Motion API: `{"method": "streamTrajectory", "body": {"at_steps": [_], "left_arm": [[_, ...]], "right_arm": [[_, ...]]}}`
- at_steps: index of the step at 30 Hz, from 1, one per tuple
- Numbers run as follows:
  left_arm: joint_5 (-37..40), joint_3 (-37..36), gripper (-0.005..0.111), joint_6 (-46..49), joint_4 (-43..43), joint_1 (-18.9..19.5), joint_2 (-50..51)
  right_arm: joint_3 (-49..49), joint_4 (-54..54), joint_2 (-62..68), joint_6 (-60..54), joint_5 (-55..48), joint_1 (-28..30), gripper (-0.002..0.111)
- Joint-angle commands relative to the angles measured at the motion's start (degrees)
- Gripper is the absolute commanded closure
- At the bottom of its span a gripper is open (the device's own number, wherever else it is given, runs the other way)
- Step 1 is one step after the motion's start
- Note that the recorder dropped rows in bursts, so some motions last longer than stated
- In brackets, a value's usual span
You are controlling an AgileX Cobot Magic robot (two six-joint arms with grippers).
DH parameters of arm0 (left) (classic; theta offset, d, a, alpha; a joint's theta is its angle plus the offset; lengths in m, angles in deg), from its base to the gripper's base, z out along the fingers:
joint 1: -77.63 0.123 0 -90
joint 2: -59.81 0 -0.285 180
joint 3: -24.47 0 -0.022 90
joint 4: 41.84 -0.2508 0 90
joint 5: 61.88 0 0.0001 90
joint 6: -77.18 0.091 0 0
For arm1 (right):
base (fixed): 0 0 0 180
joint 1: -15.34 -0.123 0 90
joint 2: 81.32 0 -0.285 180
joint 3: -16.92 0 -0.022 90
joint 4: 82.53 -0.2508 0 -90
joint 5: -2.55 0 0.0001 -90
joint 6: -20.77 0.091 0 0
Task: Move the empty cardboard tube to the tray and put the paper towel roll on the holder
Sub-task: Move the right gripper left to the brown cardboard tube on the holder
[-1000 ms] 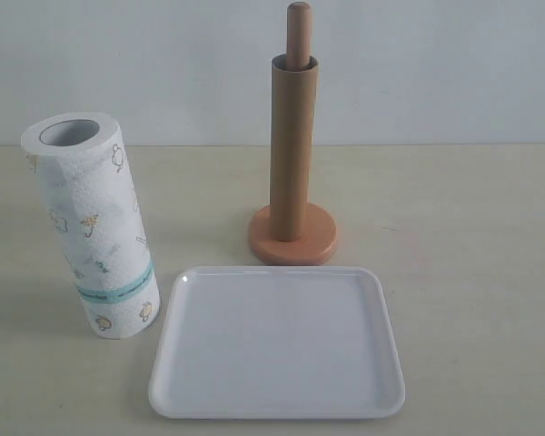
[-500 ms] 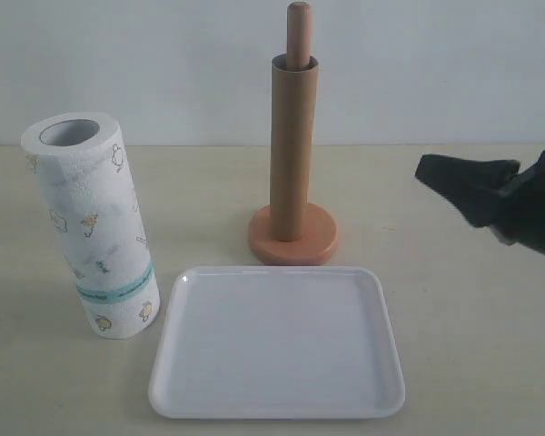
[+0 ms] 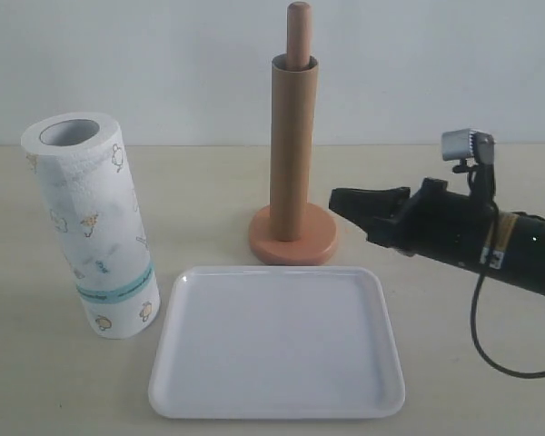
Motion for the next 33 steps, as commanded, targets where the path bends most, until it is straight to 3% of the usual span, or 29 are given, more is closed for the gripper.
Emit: {"method": "streamTrajectory", "body": {"at_steps": [1, 7, 10, 13, 18, 33], "left_arm": [[-0.19, -0.22, 0.103, 0.27, -0.01, 0.31, -0.11], [-0.19, -0.22, 0.103, 0.27, -0.01, 0.31, -0.11], [-0.19, -0.22, 0.103, 0.27, -0.01, 0.31, -0.11], [-0.19, -0.22, 0.103, 0.27, -0.01, 0.31, -0.11], [-0.19, -0.22, 0.103, 0.27, -0.01, 0.31, -0.11], [-0.19, -0.22, 0.103, 0.27, -0.01, 0.31, -0.11]], "right_arm": [[4.60, 0.10, 0.12, -7.35, 0.77, -3.49, 0.109], [6.98, -0.51, 0.12, -15.08, -4.12, -7.98, 0.108], [7.09, -5.12, 0.12, -18.30, -6.02, -9.61, 0.100], [7.09, -9.61, 0.12, -20.44, -7.73, -9.97, 0.075], [7.21, -15.59, 0.12, -21.75, -9.34, -9.97, 0.004], [14.01, -18.34, 0.12, -23.08, -19.27, -9.97, 0.004]]}}
